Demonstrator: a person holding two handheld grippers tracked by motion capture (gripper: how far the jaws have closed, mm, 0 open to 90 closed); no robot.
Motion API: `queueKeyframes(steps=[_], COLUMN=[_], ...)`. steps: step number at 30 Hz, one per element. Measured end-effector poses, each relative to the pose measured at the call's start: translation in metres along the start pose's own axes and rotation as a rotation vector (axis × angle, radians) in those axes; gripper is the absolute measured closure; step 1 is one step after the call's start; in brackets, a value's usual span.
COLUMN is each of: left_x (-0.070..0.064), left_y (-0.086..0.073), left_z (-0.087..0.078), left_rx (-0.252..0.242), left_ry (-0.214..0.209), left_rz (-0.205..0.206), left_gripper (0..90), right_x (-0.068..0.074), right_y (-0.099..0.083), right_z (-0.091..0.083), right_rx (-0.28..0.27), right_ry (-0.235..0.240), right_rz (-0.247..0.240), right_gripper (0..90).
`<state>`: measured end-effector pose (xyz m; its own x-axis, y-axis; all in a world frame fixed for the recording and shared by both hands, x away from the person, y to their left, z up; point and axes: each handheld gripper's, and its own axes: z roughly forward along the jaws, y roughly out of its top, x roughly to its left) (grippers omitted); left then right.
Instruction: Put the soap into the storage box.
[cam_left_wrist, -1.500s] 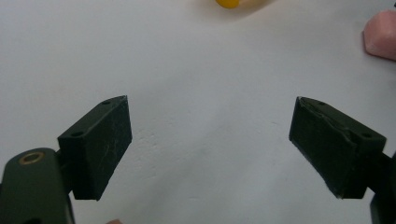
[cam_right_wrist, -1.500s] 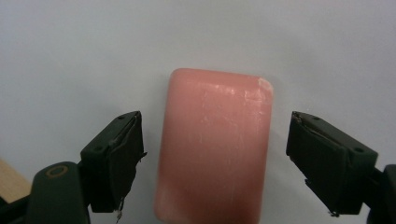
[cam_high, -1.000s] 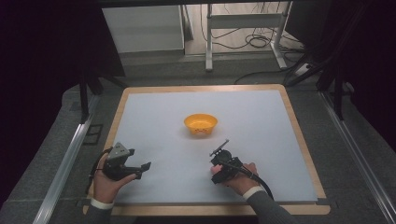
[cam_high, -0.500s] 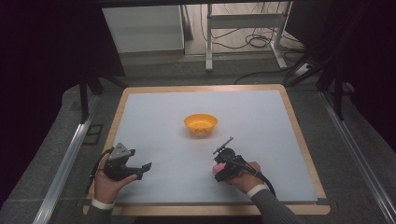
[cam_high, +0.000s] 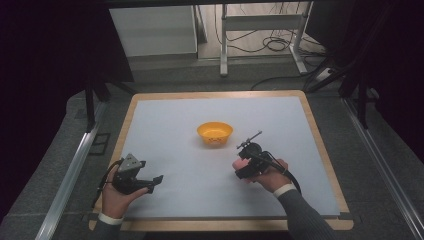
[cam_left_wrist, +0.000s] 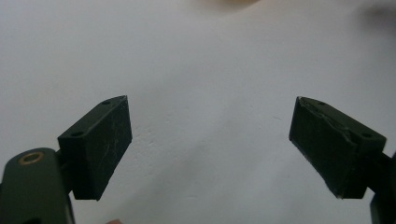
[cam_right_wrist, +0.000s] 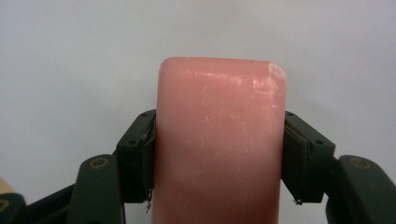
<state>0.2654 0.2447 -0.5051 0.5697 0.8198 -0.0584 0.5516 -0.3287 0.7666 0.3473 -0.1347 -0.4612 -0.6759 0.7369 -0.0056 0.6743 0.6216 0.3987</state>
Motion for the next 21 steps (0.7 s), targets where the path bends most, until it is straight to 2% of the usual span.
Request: queueKeyframes(steps=[7,13,21], left_x=[-0.001,-0.001,-0.002], left_y=[0.000,0.000,-0.001], left_z=[0.000,0.001,0.002], left_rx=[0.002,0.006,0.009], left_ry=[0.002,0.004,0.006], left_rz=[0.001,0.005,0.006], left_gripper=[13.6,13.6,13.6], right_x=[-0.014,-0.027,-0.039], right_y=[0.019,0.043,0.069], right_z=[-0.007,-0.012,-0.007], right_rx=[-0.031,-0.065,-0.082], right_ry=[-0.004,0.004,0.006], right_rz=[-0.011,-0.026,-0.040], right_gripper=[36.6,36.6,36.6])
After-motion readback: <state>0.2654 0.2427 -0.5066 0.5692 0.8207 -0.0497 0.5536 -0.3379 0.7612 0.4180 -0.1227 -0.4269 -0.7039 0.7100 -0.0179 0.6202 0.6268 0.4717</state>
